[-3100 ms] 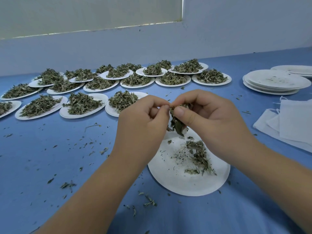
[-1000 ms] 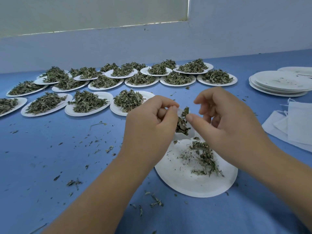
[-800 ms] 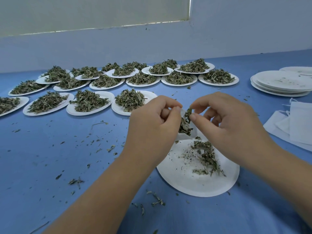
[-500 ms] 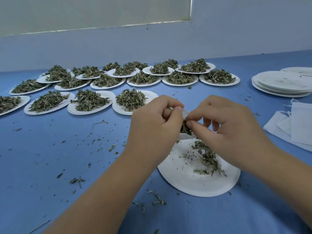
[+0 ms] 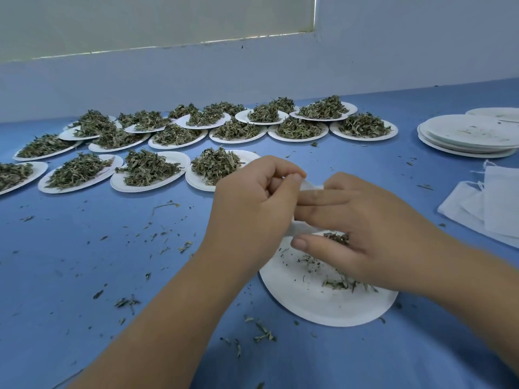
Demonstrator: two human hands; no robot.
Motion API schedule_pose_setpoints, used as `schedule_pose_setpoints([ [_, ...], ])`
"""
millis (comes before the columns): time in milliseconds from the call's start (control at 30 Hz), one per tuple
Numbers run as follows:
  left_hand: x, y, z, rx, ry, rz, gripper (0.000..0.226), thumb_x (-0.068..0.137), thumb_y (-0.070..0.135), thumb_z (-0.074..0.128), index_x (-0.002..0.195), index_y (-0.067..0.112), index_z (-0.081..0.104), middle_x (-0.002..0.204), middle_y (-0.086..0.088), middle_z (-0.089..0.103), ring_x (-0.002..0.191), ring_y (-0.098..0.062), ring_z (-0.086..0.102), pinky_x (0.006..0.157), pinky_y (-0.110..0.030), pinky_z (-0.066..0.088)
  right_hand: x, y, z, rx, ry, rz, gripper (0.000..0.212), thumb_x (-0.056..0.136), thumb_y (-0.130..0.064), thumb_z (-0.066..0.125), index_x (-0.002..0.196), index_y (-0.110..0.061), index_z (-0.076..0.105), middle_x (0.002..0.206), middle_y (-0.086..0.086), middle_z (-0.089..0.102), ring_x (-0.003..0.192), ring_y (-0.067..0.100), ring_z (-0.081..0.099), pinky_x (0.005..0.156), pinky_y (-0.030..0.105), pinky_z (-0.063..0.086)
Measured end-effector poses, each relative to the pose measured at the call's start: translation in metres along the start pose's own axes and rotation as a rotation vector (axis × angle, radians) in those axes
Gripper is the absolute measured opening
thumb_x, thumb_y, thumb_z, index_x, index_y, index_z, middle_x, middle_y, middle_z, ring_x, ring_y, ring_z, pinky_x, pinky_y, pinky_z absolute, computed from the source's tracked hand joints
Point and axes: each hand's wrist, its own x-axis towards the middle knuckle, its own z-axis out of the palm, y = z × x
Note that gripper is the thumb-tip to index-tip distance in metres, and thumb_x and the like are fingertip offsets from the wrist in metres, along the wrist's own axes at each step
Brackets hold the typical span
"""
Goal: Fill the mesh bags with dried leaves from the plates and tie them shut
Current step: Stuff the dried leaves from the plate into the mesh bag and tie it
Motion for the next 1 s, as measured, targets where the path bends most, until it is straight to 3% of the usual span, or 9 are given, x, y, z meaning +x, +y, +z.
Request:
schedule_pose_setpoints([
  [100, -0.002, 0.000, 0.004, 0.015, -0.044, 0.014, 0.019, 0.088, 0.012, 0.062, 0.078, 0.027, 0.069, 0.063, 0.000, 0.061, 0.051, 0.001, 0.050, 0.049, -0.014, 0.044, 0.004, -0.003, 0.004, -0.065, -0.033, 0.023, 0.046, 0.093, -0.056, 0.032, 0.105, -0.032, 0.070, 0.110, -0.022, 0.063, 0.083, 0.017, 0.046, 0.073, 0.037, 0.045],
  [200, -0.002, 0.000, 0.003, 0.032, -0.016, 0.026, 0.021, 0.088, 0.012, 0.062, 0.078, 0.029, 0.069, 0.061, 0.003, 0.061, 0.051, 0.000, 0.051, 0.049, -0.012, 0.041, 0.003, -0.004, 0.002, -0.007, -0.018, -0.004, 0.042, 0.095, -0.051, 0.038, 0.106, -0.028, 0.071, 0.115, -0.020, 0.063, 0.085, 0.019, 0.050, 0.077, 0.036, 0.044],
  [300, 0.000, -0.001, -0.003, 0.002, 0.036, 0.033, 0.021, 0.090, 0.012, 0.062, 0.078, 0.028, 0.069, 0.057, 0.006, 0.056, 0.045, -0.001, 0.046, 0.044, -0.014, 0.038, -0.003, 0.001, -0.007, 0.280, 0.156, 0.038, 0.022, 0.089, -0.032, 0.059, 0.106, -0.030, 0.073, 0.118, -0.022, 0.065, 0.092, 0.012, 0.059, 0.085, 0.022, 0.043],
  [400, 0.003, -0.003, -0.008, 0.021, 0.088, 0.051, 0.022, 0.091, 0.015, 0.062, 0.079, 0.032, 0.068, 0.056, 0.006, 0.057, 0.046, -0.006, 0.046, 0.044, -0.026, 0.043, -0.008, 0.012, -0.022, 0.505, 0.244, 0.174, 0.018, 0.082, -0.035, 0.064, 0.097, -0.040, 0.073, 0.111, -0.022, 0.066, 0.102, 0.009, 0.059, 0.077, 0.015, 0.041],
  [533, 0.004, -0.003, -0.008, 0.041, 0.110, 0.041, 0.018, 0.091, 0.018, 0.061, 0.082, 0.031, 0.069, 0.054, 0.012, 0.053, 0.048, -0.009, 0.047, 0.050, -0.037, 0.048, -0.013, 0.031, -0.037, 0.418, -0.080, 0.248, 0.018, 0.083, -0.047, 0.069, 0.101, -0.049, 0.067, 0.115, -0.023, 0.059, 0.107, 0.005, 0.053, 0.078, 0.026, 0.040],
  [633, 0.003, -0.002, -0.007, 0.050, 0.095, 0.035, 0.018, 0.092, 0.018, 0.061, 0.082, 0.031, 0.069, 0.054, 0.011, 0.051, 0.049, -0.011, 0.046, 0.050, -0.040, 0.048, -0.017, 0.038, -0.037, 0.334, -0.448, 0.310, 0.053, 0.067, -0.066, 0.065, 0.117, -0.060, 0.052, 0.124, -0.040, 0.043, 0.116, -0.012, 0.040, 0.088, 0.020, 0.034],
  [700, 0.002, -0.002, -0.006, 0.051, 0.089, 0.032, 0.020, 0.092, 0.018, 0.061, 0.080, 0.032, 0.069, 0.055, 0.010, 0.052, 0.049, -0.010, 0.046, 0.051, -0.042, 0.048, -0.018, 0.039, -0.033, 0.273, -0.565, 0.328, 0.075, 0.058, -0.074, 0.066, 0.127, -0.059, 0.042, 0.123, -0.044, 0.035, 0.116, -0.019, 0.031, 0.094, 0.018, 0.031],
  [800, 0.002, -0.002, -0.006, 0.046, 0.089, 0.032, 0.023, 0.091, 0.017, 0.061, 0.078, 0.034, 0.068, 0.057, 0.010, 0.054, 0.049, -0.009, 0.045, 0.051, -0.043, 0.049, -0.017, 0.038, -0.029, 0.223, -0.599, 0.323, 0.088, 0.056, -0.073, 0.070, 0.135, -0.054, 0.037, 0.119, -0.042, 0.033, 0.110, -0.024, 0.028, 0.092, 0.012, 0.030],
  [1000, 0.002, -0.004, -0.005, 0.064, 0.073, 0.051, 0.022, 0.091, 0.016, 0.061, 0.079, 0.034, 0.067, 0.058, 0.008, 0.054, 0.050, -0.008, 0.046, 0.052, -0.042, 0.050, -0.016, 0.039, -0.021, 0.191, -0.537, 0.331, 0.068, 0.072, -0.057, 0.073, 0.134, -0.049, 0.045, 0.107, -0.038, 0.037, 0.094, -0.021, 0.039, 0.077, 0.012, 0.032],
])
